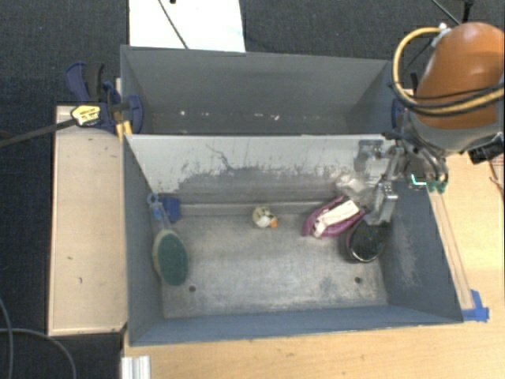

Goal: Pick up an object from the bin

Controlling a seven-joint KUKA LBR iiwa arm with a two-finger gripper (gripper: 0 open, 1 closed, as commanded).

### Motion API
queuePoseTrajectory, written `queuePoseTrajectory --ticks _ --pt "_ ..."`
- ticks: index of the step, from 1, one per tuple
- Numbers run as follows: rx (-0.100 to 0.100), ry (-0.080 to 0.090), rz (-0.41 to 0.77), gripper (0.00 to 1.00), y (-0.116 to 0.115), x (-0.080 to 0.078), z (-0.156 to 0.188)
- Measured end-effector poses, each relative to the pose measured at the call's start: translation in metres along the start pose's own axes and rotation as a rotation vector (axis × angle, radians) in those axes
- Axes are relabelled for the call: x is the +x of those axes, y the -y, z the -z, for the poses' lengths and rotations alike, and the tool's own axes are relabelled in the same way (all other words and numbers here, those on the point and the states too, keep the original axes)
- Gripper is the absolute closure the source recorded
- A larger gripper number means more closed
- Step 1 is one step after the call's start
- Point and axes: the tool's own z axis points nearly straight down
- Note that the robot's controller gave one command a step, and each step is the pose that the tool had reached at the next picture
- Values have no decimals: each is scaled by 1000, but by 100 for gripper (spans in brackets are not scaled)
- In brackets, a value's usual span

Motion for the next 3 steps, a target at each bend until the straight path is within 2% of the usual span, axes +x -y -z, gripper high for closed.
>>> queuePoseTrajectory --ticks 1,2,3 --pt "-1 -3 -36 0 5 13 -112" --pt "-2 10 -152 0 8 1 -139" --pt "-2 7 -151 100 8 2 -142"
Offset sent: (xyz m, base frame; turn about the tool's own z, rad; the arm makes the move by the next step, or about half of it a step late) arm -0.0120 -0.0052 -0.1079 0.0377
